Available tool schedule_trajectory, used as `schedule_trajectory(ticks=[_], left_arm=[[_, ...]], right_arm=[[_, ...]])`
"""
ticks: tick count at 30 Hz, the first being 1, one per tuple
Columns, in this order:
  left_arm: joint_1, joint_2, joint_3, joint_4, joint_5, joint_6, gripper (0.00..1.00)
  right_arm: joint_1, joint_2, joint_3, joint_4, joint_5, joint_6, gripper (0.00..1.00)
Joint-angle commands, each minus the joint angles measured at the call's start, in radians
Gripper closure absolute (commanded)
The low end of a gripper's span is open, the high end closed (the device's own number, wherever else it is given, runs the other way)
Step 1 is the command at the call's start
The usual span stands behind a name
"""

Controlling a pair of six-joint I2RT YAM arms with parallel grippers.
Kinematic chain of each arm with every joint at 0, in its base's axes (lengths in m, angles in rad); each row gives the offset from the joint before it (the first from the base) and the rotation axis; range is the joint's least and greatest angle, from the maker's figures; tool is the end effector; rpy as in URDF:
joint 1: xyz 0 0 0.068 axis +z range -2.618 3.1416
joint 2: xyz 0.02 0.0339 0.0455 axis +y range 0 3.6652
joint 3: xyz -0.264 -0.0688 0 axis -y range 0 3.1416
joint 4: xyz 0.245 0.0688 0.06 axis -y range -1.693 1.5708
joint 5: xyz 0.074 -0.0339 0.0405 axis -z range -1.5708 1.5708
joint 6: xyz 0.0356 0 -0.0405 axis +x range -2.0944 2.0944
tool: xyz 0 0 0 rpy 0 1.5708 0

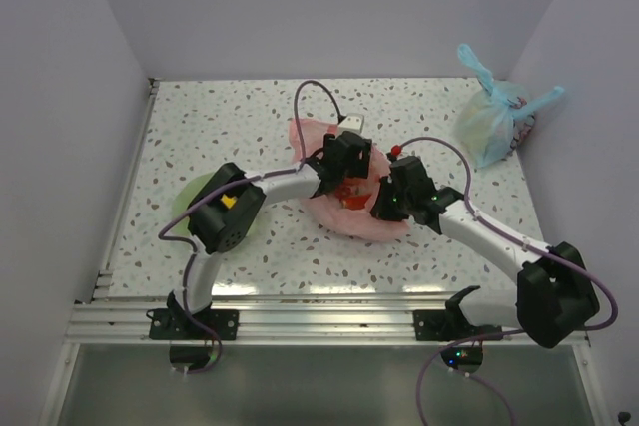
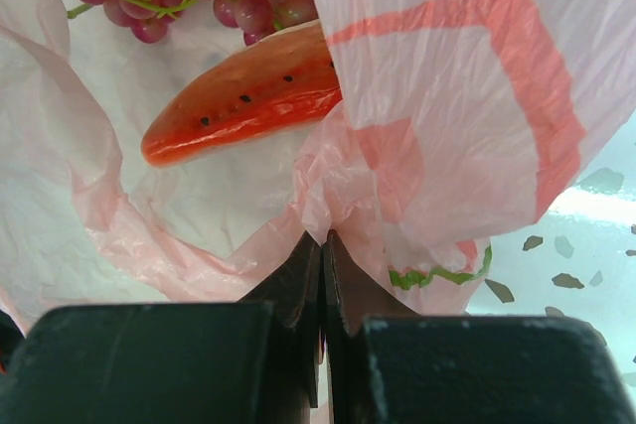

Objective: Untie the knot of the plastic bag and take out the fruit

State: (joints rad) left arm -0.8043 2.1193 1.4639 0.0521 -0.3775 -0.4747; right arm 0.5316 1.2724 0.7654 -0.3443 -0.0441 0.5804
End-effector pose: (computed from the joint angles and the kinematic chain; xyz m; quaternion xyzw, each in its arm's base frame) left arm 0.3401 -0.3342 0.1763 0.0566 0.8721 -0.1394 0.4657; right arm 0.2215 0.1321 0.2169 0.0151 0.9357 0.2033 0.2880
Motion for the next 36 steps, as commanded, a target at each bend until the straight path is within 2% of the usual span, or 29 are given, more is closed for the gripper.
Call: schedule_trajectory(ticks=[1,2,4,11,14,23,27,29,30,33,36], left_arm=[[0.004,-0.059,-0.042,-0.003,0.003,-0.001,0.35],[0.004,-0.062,-0.043,-0.006,0.012,-0.001,0.37],[0.005,-0.074,-0.040,-0.024,0.028,-0.007,0.52],[0.004,-0.205,-0.056,-0.051,0.090,0.024,0.55],[0.002,-0.269,-0.069,-0.124,0.137,0.051,0.57],[0.004,-0.513,-0.217,-0.202,0.296,0.128,0.59],[0.028,-0.617,-0.188,-0.323,0.217,0.113,0.60],[0.065,-0.668,-0.178,-0.431,0.190,0.045,0.63],[0.117,-0.689,-0.195,-0.461,0.189,0.016,0.63],[0.184,-0.824,-0.267,-0.526,0.152,-0.053,0.64],[0.244,-0.886,-0.316,-0.619,0.094,-0.093,0.61]], right_arm=[[0.005,0.012,0.043,0.017,-0.005,-0.016,1.00],[0.005,0.013,0.041,0.019,-0.005,-0.013,1.00],[0.005,0.007,0.041,0.021,-0.005,-0.011,1.00],[0.005,-0.024,0.034,0.002,0.030,-0.013,1.00],[0.007,-0.030,0.040,-0.004,0.042,-0.016,1.00],[0.005,-0.027,0.077,-0.033,0.107,-0.017,1.00],[0.005,-0.022,0.072,-0.041,0.125,-0.020,1.00],[0.005,-0.027,0.071,-0.047,0.139,-0.025,1.00],[0.005,-0.028,0.069,-0.048,0.144,-0.027,1.00],[0.005,-0.036,0.064,-0.055,0.154,-0.036,1.00],[0.004,-0.038,0.057,-0.053,0.158,-0.039,1.00]])
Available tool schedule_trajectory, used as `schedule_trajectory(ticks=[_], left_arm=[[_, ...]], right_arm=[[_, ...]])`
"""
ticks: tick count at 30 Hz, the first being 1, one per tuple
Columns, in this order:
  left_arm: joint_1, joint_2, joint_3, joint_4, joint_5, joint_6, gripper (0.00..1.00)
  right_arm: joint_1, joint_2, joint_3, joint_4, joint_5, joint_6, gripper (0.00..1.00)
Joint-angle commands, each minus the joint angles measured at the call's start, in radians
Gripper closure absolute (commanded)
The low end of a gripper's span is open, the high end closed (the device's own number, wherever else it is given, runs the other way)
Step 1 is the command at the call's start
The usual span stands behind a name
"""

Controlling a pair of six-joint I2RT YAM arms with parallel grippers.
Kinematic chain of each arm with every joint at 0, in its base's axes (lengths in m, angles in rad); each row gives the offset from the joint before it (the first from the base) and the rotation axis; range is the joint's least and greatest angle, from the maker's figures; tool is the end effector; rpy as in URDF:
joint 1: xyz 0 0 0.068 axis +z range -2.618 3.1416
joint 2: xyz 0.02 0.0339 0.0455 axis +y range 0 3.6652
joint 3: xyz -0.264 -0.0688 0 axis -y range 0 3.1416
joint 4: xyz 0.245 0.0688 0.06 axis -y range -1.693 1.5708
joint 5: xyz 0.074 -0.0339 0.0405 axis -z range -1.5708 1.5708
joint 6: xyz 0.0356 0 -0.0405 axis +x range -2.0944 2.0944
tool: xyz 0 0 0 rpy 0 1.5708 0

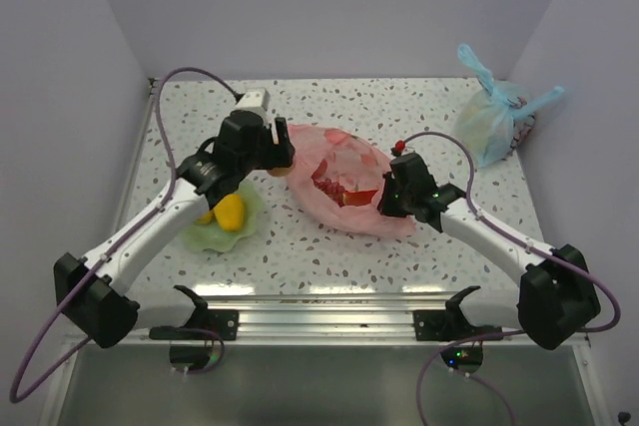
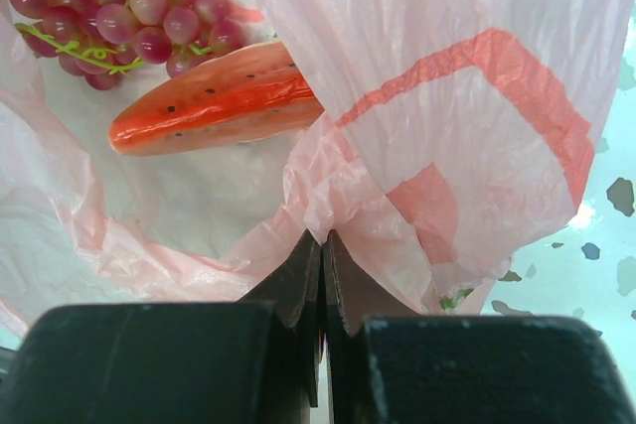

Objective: Untie the knot of the plastic bag and take out the fruit

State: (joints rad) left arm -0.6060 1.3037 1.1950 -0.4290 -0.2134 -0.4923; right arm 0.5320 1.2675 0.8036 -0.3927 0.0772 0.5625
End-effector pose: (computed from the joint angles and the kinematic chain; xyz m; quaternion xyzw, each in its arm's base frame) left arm 0.2458 -0.1612 0.3455 -0.0034 0.8662 -0.1773 0.4672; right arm 0.2244 0.1289 0.2268 0.0278 0.9359 0.1509 0.3171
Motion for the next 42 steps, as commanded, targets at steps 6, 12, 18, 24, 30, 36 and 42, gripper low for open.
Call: schedule_trajectory(ticks=[6,12,18,24,30,36,42], left_arm=[[0.245,-0.252,-0.214,-0.260,-0.089,-0.143,0.61],[0.400,-0.326,-0.368,-0.287,-0.080,-0.149,0.58],[0.466,-0.333,-0.480,-0.217,-0.073,-0.152,0.40],[0.469,-0.336,-0.470,-0.211,-0.089,-0.127,0.00],[0.468,-0.353,-0.416,-0.241,-0.103,-0.085,0.00],[0.462,-0.373,-0.353,-0.217,-0.018,-0.040,0.00],[0.289,-0.350,-0.273,-0.153,0.000,-0.075,0.00]], right_arm=[[0.002,-0.023,0.013,0.000,0.018,-0.029,1.00],[0.000,-0.014,0.005,0.014,-0.011,-0.035,1.00],[0.000,-0.026,0.000,0.020,-0.024,-0.038,1.00],[-0.001,-0.046,-0.012,0.017,-0.017,-0.033,1.00],[-0.001,-0.040,-0.014,0.017,-0.016,-0.033,1.00],[-0.001,-0.037,-0.001,0.011,-0.011,-0.041,1.00],[-0.001,-0.043,0.002,0.003,-0.002,-0.052,1.00]])
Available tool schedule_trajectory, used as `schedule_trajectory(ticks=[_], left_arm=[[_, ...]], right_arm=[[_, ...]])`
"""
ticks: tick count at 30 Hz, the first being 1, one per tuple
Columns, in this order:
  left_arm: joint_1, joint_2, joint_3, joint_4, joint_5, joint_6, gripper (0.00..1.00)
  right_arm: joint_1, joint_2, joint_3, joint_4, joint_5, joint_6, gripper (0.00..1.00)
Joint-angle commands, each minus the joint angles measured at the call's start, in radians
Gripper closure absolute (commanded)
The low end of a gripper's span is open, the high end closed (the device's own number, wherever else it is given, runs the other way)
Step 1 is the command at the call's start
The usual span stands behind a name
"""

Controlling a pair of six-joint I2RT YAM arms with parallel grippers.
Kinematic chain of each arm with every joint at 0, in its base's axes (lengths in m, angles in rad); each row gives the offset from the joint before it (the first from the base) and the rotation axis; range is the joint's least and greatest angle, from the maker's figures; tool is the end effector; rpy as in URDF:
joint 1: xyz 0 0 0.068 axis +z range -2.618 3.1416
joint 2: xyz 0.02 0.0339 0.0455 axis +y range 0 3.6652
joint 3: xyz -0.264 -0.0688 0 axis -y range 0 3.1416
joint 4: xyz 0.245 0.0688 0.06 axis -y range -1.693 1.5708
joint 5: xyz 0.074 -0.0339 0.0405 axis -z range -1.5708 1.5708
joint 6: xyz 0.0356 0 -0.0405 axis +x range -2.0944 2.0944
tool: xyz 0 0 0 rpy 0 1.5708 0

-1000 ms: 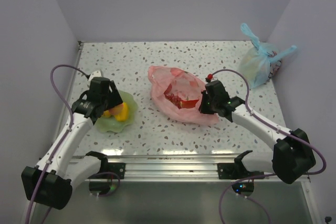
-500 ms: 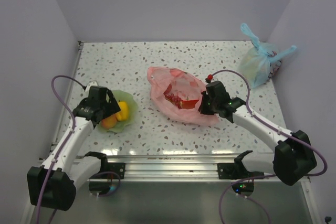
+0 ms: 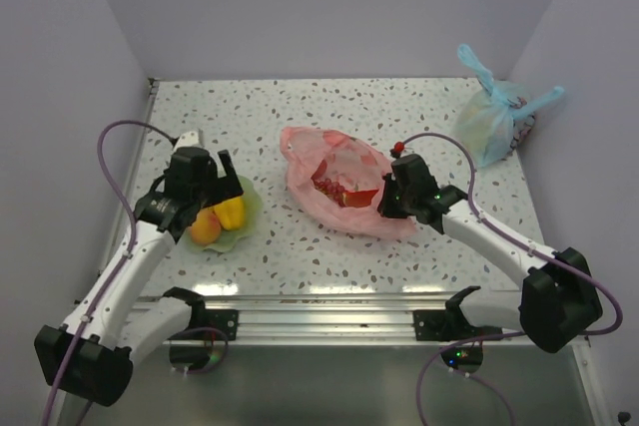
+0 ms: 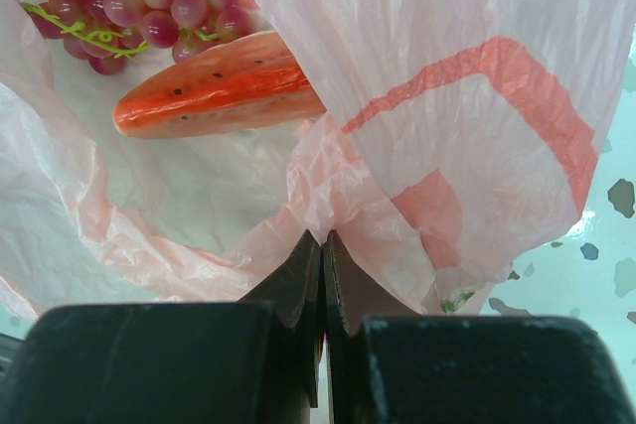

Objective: Untie the knot of the plastic bag and take out the fruit

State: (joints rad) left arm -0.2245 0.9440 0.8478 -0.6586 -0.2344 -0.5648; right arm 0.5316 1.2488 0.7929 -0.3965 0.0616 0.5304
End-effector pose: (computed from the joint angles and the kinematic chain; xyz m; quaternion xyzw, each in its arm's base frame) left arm 0.1909 -0.0351 0.2891 -0.2001 0.8906 -0.0524 0.4050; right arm 0.2209 0.1273 0.2275 0.0103 0.9357 0.1531 0.3176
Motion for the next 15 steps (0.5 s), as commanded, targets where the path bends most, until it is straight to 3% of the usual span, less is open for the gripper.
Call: schedule_trajectory(ticks=[1,8,15], left_arm=[[-0.123,0.024,0.086,0.088,0.020,-0.006,0.00],[-0.347,0.191,0.256,0.149,0.012,0.012,0.00],[-0.551,0.386,0.465,0.220,0.065,0.127,0.00]], right_arm=[[-0.001,-0.026,0.012,0.005,0.017,-0.023,1.00],[-0.001,-0.041,0.000,0.001,0.018,-0.023,1.00],[0.001,-0.051,-0.007,0.005,0.011,-0.021,1.00]])
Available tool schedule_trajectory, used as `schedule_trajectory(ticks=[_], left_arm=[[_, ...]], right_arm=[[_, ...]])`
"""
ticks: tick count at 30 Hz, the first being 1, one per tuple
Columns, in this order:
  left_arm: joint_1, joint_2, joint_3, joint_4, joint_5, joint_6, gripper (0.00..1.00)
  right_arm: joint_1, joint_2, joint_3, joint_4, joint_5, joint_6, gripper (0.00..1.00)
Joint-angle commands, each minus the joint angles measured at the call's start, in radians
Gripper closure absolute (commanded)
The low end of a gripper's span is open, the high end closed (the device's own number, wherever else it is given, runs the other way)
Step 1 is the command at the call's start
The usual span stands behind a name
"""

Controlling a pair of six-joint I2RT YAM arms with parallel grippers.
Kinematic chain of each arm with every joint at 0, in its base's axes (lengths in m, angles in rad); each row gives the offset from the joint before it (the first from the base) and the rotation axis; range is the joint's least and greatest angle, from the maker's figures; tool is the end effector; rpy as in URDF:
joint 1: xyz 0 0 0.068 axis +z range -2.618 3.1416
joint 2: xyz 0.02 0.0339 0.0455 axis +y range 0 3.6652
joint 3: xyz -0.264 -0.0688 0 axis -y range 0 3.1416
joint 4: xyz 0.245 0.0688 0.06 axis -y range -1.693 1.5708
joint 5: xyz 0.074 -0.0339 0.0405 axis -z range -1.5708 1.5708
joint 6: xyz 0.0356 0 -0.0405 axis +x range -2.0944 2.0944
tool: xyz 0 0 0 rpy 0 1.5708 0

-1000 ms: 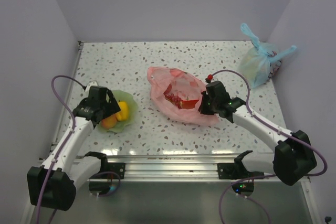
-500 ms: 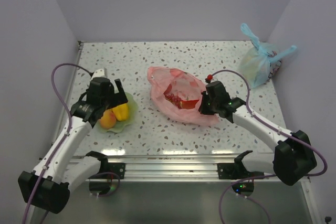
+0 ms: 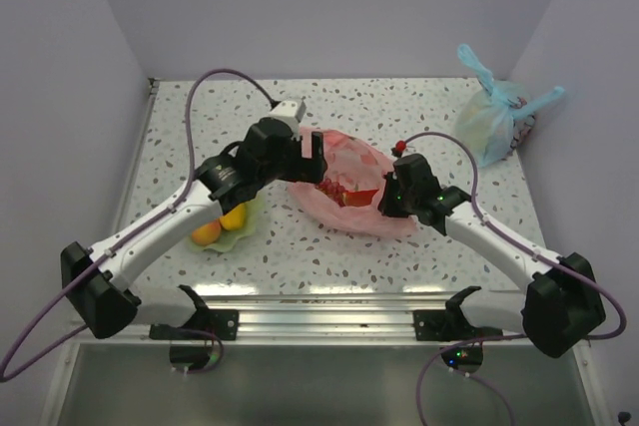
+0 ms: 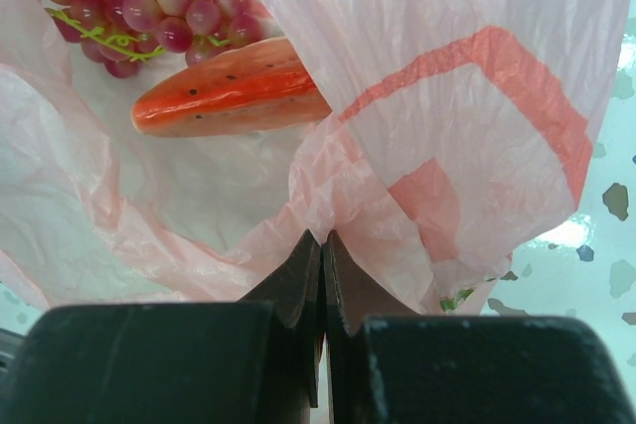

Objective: Untie the knot of the plastic bag and take out the fruit

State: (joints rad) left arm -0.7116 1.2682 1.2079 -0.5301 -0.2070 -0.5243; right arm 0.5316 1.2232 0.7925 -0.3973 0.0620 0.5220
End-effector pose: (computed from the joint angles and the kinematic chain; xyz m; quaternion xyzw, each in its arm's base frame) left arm 0.2168 -0.1773 0.3500 0.0336 0.8782 -0.1970 0.4345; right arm 0.2182 0.1258 0.2333 0.0068 0.9314 0.1574 0.3281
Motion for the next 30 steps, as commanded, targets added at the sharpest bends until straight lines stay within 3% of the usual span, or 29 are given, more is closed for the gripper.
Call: schedule_trajectory(ticks=[1,11,21,30], left_arm=[[-0.098,0.088,0.126,0.099,0.046,0.108,0.00],[-0.152,0.492,0.416,-0.019,0.038,0.398,0.03],[-0.149,0.694,0.466,-0.050,-0.155,0.564,0.04],[-0.094,0.792,0.490,-0.008,-0.235,0.580,0.02]], right_arm=[[-0.001,-0.025,-0.009,0.006,0.007,-0.011,1.00],[-0.001,-0.047,-0.022,0.009,0.001,-0.017,1.00],[-0.001,-0.048,-0.041,0.011,-0.011,-0.020,1.00],[0.001,-0.037,-0.047,0.011,-0.016,-0.036,1.00]])
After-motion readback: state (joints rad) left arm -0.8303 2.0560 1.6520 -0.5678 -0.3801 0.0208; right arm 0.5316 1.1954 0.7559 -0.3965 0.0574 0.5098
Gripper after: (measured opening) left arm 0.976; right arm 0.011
